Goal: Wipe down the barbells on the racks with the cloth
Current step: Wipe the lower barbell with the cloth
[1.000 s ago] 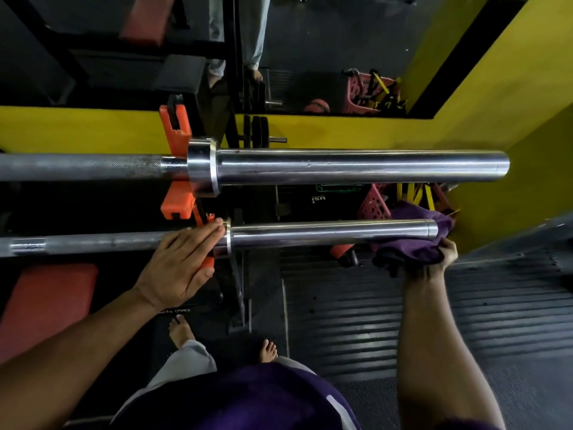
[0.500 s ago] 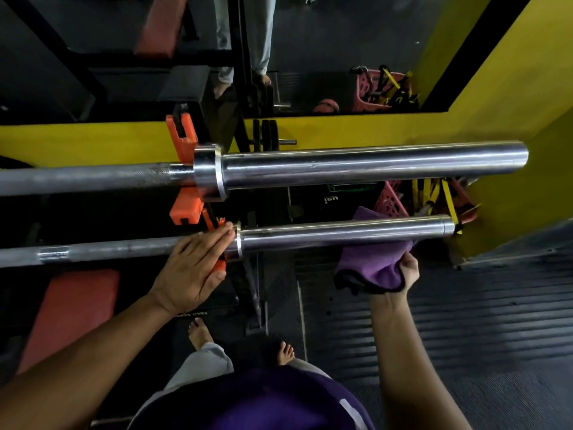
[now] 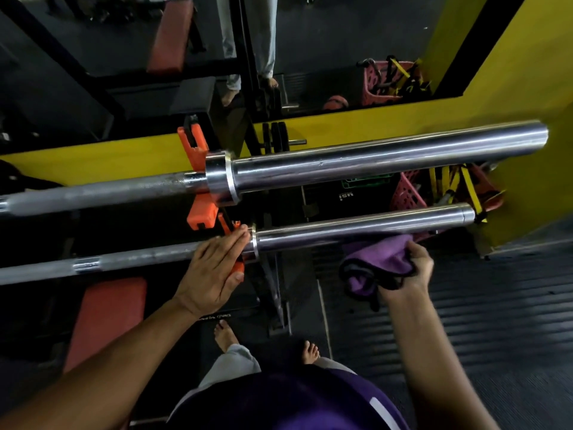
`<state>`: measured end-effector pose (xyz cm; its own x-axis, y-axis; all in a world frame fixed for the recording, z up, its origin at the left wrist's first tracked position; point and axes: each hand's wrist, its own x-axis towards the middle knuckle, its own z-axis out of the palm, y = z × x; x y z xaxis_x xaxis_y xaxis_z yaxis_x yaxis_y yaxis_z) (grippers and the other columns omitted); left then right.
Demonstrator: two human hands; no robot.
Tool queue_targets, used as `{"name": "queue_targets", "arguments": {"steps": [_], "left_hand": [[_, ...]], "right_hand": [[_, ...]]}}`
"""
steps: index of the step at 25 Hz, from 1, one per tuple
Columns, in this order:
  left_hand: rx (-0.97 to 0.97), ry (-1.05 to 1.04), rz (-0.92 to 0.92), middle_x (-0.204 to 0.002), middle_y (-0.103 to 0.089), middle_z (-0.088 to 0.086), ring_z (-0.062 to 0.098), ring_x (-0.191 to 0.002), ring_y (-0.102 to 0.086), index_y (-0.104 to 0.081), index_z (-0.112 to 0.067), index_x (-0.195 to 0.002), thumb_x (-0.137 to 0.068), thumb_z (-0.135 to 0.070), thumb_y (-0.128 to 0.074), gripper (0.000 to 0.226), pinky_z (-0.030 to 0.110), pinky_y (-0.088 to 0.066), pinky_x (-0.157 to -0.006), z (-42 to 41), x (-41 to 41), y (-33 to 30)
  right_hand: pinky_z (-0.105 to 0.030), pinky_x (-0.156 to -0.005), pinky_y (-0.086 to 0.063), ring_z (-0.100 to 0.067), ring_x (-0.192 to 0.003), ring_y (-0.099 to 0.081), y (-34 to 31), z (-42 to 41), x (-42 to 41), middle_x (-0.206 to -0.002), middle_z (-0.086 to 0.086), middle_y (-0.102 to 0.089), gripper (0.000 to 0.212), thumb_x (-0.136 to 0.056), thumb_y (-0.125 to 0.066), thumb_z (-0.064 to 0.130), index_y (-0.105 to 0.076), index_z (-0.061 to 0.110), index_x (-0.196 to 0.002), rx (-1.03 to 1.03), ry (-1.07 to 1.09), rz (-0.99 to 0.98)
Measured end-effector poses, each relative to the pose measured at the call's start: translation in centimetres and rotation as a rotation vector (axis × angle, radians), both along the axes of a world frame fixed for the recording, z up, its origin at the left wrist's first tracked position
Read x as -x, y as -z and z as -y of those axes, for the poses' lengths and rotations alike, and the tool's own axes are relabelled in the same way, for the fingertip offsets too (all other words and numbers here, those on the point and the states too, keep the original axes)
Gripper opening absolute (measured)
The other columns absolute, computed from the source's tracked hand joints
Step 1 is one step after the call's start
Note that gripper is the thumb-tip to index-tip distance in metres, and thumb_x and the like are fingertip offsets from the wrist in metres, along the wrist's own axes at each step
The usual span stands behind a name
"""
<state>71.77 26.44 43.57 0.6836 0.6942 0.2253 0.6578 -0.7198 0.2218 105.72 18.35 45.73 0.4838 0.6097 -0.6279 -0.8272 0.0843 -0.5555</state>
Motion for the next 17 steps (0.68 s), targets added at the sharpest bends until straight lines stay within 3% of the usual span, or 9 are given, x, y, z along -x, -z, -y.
{"name": "queue_targets", "arguments": {"steps": [3, 6, 9, 11, 12, 13, 14, 15, 17], "left_hand": [[0.008, -0.004, -0.005, -0.167, -0.024, 0.004, 0.016, -0.148, -0.034, -0.029, -0.009, -0.158, -0.106, -0.045, -0.021, 0.064, 0.037, -0.023, -0.118, 0.1, 0.0, -0.1], [0.024, 0.000, -0.025, -0.167, -0.024, 0.004, 0.018, -0.147, -0.036, -0.027, -0.009, -0.158, -0.107, -0.044, -0.019, 0.063, 0.035, -0.020, -0.119, 0.3, -0.1, -0.4], [0.028, 0.003, -0.039, -0.168, -0.022, 0.004, 0.019, -0.147, -0.036, -0.026, -0.009, -0.159, -0.107, -0.044, -0.018, 0.063, 0.034, -0.018, -0.120, 0.2, 0.1, -0.6], [0.031, 0.011, -0.055, -0.168, -0.021, 0.005, 0.019, -0.147, -0.035, -0.025, -0.009, -0.159, -0.107, -0.045, -0.018, 0.064, 0.035, -0.019, -0.119, 0.2, 0.2, -0.6], [0.028, 0.015, -0.054, -0.168, -0.021, 0.005, 0.019, -0.148, -0.034, -0.025, -0.009, -0.159, -0.107, -0.045, -0.017, 0.064, 0.036, -0.020, -0.119, 0.3, 0.0, -0.5], [0.030, 0.011, -0.049, -0.168, -0.020, 0.004, 0.019, -0.148, -0.033, -0.025, -0.009, -0.159, -0.107, -0.046, -0.017, 0.064, 0.037, -0.021, -0.119, 0.1, 0.0, -0.5], [0.036, 0.006, -0.042, -0.168, -0.020, 0.004, 0.018, -0.149, -0.033, -0.025, -0.010, -0.159, -0.107, -0.046, -0.016, 0.064, 0.038, -0.021, -0.119, 0.1, 0.0, -0.5], [0.042, 0.004, -0.036, -0.168, -0.020, 0.004, 0.018, -0.149, -0.032, -0.025, -0.010, -0.159, -0.107, -0.046, -0.016, 0.064, 0.038, -0.020, -0.120, 0.1, 0.1, -0.4], [0.043, 0.003, -0.037, -0.168, -0.022, 0.005, 0.017, -0.149, -0.031, -0.025, -0.009, -0.159, -0.107, -0.047, -0.015, 0.065, 0.036, -0.019, -0.120, 0.2, 0.1, -0.3]], "right_hand": [[-0.029, -0.070, -0.048, -0.020, -0.066, -0.071, -1.0, -1.3, -1.4, -0.064, 0.001, -0.073, 0.025, -0.095, -0.037, 0.036, -0.058, 0.022, -0.094, -0.015, 0.102, -0.073], [-0.034, -0.086, -0.051, -0.009, -0.064, -0.073, 2.4, -2.7, 0.6, -0.069, 0.009, -0.074, 0.028, -0.102, -0.033, 0.044, -0.055, 0.027, -0.097, 0.077, 0.043, 0.030], [-0.038, -0.096, -0.045, -0.016, -0.077, -0.071, 7.7, -3.2, 0.2, -0.081, 0.000, -0.072, 0.023, -0.082, -0.062, 0.045, -0.061, 0.026, -0.094, -0.040, -0.084, 0.056], [-0.039, -0.090, -0.044, -0.020, -0.078, -0.064, 7.7, -1.6, -0.9, -0.079, -0.007, -0.065, 0.049, -0.053, -0.088, 0.047, -0.065, 0.018, -0.084, -0.061, -0.162, 0.099], [-0.042, -0.093, -0.042, -0.029, -0.086, -0.066, 4.7, 0.0, -1.1, -0.085, -0.020, -0.066, 0.049, -0.061, -0.089, 0.038, -0.068, 0.002, -0.087, 0.011, -0.173, 0.194], [-0.048, -0.104, -0.038, -0.042, -0.104, -0.064, 0.9, 1.3, -0.2, -0.102, -0.038, -0.063, 0.040, -0.091, -0.063, 0.021, -0.064, -0.017, -0.101, -0.022, -0.157, 0.174], [-0.051, -0.112, -0.034, -0.052, -0.118, -0.055, 0.0, 1.5, 0.3, -0.117, -0.051, -0.051, 0.062, -0.102, -0.012, 0.016, -0.054, -0.028, -0.115, -0.146, -0.149, 0.004], [-0.052, -0.107, -0.044, -0.056, -0.117, -0.056, -0.3, 0.9, 0.3, -0.119, -0.053, -0.049, 0.079, -0.096, 0.009, 0.015, -0.052, -0.030, -0.118, -0.266, -0.111, -0.103], [-0.045, -0.065, -0.062, -0.045, -0.093, -0.069, 2.6, -1.9, -1.0, -0.112, -0.035, -0.065, 0.063, -0.090, -0.034, 0.034, -0.060, -0.012, -0.125, -0.143, -0.057, -0.061]]}}
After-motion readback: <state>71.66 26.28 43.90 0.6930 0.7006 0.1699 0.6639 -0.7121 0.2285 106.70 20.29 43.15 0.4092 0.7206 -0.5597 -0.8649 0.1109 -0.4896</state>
